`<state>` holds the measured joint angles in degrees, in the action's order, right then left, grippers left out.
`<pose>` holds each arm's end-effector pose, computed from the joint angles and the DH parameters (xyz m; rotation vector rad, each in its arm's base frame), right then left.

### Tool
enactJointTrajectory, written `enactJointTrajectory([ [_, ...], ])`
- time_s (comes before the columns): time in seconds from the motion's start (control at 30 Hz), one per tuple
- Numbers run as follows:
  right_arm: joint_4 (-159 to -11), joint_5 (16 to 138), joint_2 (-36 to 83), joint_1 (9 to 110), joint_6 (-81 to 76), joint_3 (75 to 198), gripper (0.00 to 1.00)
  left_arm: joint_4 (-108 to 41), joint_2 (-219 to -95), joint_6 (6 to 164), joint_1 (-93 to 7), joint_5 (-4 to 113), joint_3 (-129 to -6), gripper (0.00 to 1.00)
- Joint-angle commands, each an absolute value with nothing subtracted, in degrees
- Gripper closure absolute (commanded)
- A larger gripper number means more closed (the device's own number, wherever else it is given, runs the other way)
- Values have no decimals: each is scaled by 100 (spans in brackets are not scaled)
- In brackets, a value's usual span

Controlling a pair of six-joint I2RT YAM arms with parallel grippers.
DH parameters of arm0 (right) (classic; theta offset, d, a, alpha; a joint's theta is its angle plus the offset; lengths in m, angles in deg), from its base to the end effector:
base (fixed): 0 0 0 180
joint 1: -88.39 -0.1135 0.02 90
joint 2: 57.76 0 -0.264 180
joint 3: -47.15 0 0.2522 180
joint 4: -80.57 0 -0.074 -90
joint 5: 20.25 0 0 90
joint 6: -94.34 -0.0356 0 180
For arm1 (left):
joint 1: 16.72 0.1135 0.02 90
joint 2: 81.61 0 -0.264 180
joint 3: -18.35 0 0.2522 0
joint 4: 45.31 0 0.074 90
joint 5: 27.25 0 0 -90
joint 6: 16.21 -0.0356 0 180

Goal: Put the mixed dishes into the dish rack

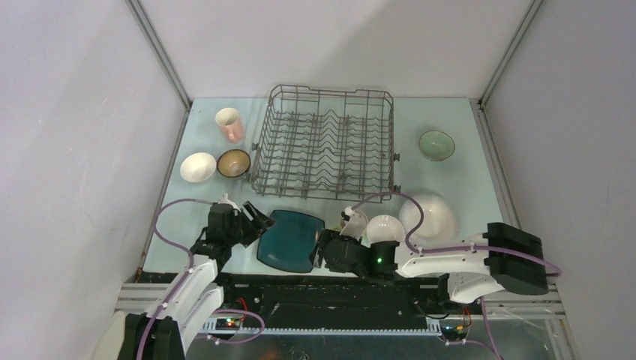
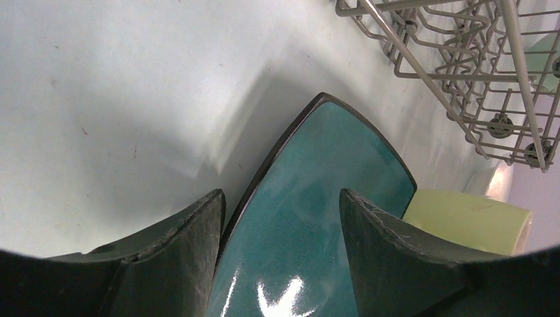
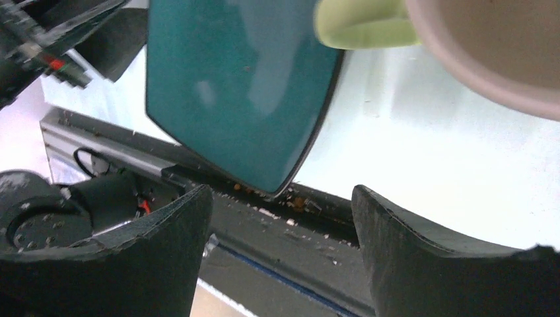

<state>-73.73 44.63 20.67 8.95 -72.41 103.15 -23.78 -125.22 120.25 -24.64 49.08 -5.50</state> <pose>0.0645 0.2637 0.1968 0.1516 2.4601 0.8065 0.1452 -0.0287 0.1387 -0.6646 2.2928 -0.7472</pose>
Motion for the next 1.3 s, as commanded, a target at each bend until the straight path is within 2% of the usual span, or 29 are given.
enactJointTrajectory([
  [0.0,-8692,4204,2455,915,-8118,9890,21,-2195,-12433,11922,-2520,4750,-488,28],
  [0.2,-9579,4127,3160,961,-8342,9826,21,-1929,-12489,11906,-2565,5209,-542,30],
  [0.5,-10320,4336,3912,1220,-8467,9809,23,-1981,-13053,11810,-2680,5204,-617,31],
  [0.77,-10763,4410,4128,1422,-8204,9809,36,-2350,-13430,11764,-2806,4737,-546,39],
  [0.83,-10867,4486,4167,1470,-8144,9809,42,-2559,-13382,11836,-2815,4501,-474,43],
  [0.97,-11006,4483,4249,1494,-8004,9809,69,-3184,-13182,12160,-2821,3922,-245,48],
  [1.03,-11020,4508,4269,1506,-7969,9809,83,-3210,-13091,12146,-2817,3850,-277,50],
  [1.07,-11008,4513,4252,1510,-7924,9809,87,-3200,-13041,12131,-2820,3843,-325,50],
  [1.1,-10996,4505,4234,1509,-7889,9809,96,-3037,-12984,12105,-2821,3846,-346,51],
  [1.17,-10947,4445,4147,1505,-7755,9809,100,-2899,-12923,12086,-2815,3870,-391,50],
  [1.27,-10790,4323,3936,1457,-7578,9808,100,-2801,-12891,12085,-2819,3922,-399,48],
])
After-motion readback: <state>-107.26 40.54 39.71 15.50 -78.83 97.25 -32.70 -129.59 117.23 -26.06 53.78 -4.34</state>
